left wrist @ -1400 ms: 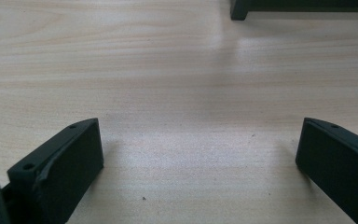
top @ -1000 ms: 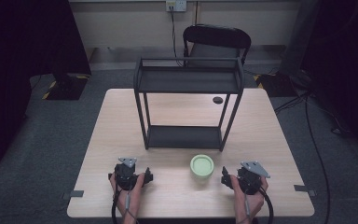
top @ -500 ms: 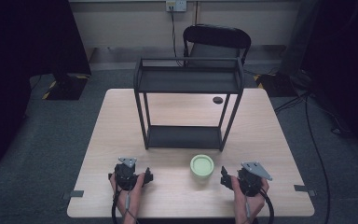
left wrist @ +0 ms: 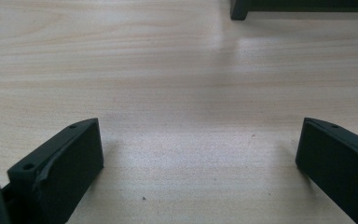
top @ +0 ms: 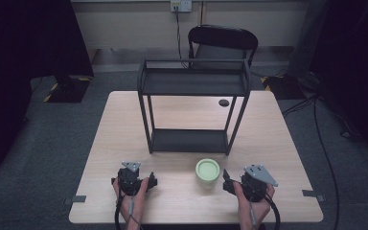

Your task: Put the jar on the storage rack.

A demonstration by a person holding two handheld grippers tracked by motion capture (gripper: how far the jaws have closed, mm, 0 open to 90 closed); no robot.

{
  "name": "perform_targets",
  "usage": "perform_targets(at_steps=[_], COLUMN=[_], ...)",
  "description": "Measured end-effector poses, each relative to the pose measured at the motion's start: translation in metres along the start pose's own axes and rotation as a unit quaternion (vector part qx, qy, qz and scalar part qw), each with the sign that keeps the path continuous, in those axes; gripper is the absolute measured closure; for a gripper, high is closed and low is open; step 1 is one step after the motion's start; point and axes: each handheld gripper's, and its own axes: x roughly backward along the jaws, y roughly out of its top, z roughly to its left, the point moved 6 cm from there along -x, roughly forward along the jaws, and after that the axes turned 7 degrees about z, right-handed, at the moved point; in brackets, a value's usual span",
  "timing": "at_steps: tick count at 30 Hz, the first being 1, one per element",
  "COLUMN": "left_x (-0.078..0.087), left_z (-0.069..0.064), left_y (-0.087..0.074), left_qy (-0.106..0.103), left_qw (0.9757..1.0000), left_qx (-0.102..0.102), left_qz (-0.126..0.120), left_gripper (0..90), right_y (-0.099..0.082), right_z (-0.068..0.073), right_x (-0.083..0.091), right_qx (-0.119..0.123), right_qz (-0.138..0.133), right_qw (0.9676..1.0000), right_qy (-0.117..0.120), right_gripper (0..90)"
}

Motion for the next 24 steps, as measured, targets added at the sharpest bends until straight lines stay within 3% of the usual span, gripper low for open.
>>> perform_targets(at_steps=[14, 24], left_x=[0.000, 0.000], left_z=[0.000, 0.000], left_y=[0.000, 0.000], left_qy=[0.000, 0.000], left_qw=[1.0000, 1.0000], left_qx=[0.000, 0.000], left_qz=[0.000, 0.000], left_gripper=[0.2, 0.2], right_y=[0.006, 0.012], right_z=[0.023, 0.047], right_x=[0.002, 0.000], right_qx=[0.027, 0.052], right_qz=[-0.013, -0.029], right_qw=[0.9989, 0.9963], right_qy=[0.037, 0.061], right_gripper=[1.2, 1.2])
